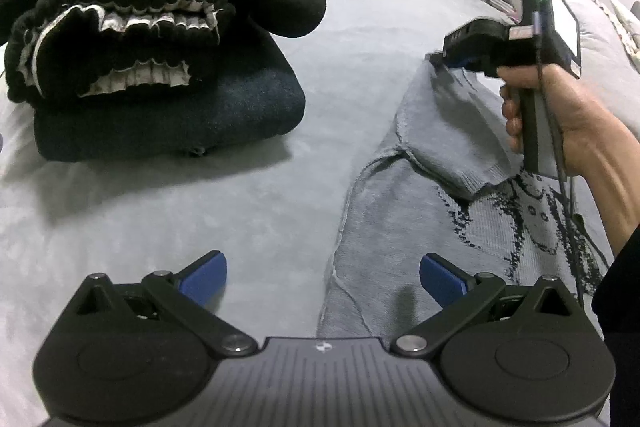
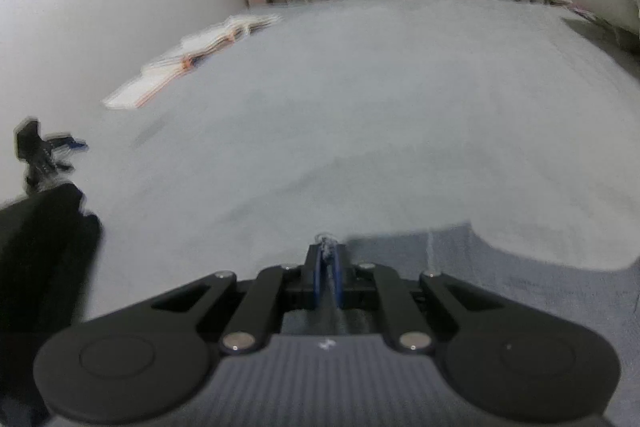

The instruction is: Fold clothes

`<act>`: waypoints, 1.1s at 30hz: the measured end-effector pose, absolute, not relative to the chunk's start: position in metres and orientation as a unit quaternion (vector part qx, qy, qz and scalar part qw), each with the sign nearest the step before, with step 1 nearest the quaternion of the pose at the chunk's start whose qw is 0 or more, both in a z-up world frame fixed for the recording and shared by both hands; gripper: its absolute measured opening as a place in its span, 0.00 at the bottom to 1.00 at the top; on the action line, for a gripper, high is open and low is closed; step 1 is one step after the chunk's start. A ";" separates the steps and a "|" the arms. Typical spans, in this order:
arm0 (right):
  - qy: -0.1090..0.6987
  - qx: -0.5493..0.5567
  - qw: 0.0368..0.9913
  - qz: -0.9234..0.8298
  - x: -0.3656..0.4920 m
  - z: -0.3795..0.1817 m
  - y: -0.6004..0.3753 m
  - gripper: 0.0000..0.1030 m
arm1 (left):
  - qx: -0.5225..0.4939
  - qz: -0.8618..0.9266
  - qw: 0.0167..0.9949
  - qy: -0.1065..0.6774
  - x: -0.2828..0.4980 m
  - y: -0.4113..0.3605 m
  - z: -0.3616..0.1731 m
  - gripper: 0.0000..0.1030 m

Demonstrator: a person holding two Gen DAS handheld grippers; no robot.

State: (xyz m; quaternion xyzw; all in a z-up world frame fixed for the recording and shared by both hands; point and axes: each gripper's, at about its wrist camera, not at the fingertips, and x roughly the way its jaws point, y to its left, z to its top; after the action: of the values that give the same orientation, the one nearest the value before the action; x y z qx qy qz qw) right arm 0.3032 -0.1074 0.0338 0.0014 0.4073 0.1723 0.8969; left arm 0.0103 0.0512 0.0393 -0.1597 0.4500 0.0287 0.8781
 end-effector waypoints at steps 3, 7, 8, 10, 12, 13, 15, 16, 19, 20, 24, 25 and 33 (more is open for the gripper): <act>0.397 -0.002 0.903 0.166 0.302 0.033 -0.107 0.09 | -0.158 0.026 0.877 0.452 0.011 0.049 0.039 1.00; 0.367 -0.005 0.916 0.162 0.290 0.042 -0.108 0.21 | -0.155 0.022 0.877 0.454 0.012 0.048 0.039 1.00; 0.365 -0.008 0.916 0.164 0.285 0.045 -0.111 0.21 | -0.156 0.022 0.877 0.454 0.012 0.048 0.039 1.00; 0.365 -0.012 0.915 0.172 0.274 0.050 -0.117 0.21 | -0.157 0.020 0.877 0.453 0.012 0.048 0.040 1.00; 0.367 -0.017 0.912 0.182 0.258 0.054 -0.124 0.22 | -0.158 0.020 0.877 0.453 0.013 0.048 0.040 1.00; 0.369 -0.019 0.910 0.188 0.250 0.057 -0.128 0.24 | -0.159 0.020 0.877 0.453 0.013 0.049 0.040 1.00; 0.371 -0.010 0.907 0.199 0.225 0.061 -0.141 0.26 | -0.165 0.021 0.877 0.452 0.015 0.052 0.041 1.00; 0.373 -0.004 0.905 0.201 0.213 0.062 -0.148 0.28 | -0.170 0.022 0.876 0.451 0.016 0.053 0.042 1.00; 0.382 0.013 0.901 0.204 0.182 0.062 -0.169 0.28 | -0.173 0.026 0.876 0.449 0.019 0.055 0.042 1.00; 0.385 0.014 0.900 0.206 0.174 0.061 -0.173 0.28 | -0.173 0.028 0.876 0.449 0.020 0.056 0.042 1.00; 0.402 -0.036 0.892 0.203 0.141 0.047 -0.173 0.28 | -0.167 0.034 0.876 0.451 0.023 0.053 0.040 1.00; 0.403 -0.055 0.892 0.199 0.138 0.043 -0.169 0.28 | -0.162 0.033 0.876 0.453 0.024 0.051 0.039 1.00; 0.362 -0.048 0.908 0.206 0.123 0.057 -0.160 0.32 | -0.144 0.027 0.876 0.459 0.028 0.043 0.034 1.00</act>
State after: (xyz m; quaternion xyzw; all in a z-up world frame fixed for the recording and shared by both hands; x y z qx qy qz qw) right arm 0.1226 -0.1599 0.0572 -0.0478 0.3620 0.2058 0.9079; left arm 0.0283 0.0426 0.0336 -0.1438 0.4591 0.0272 0.8763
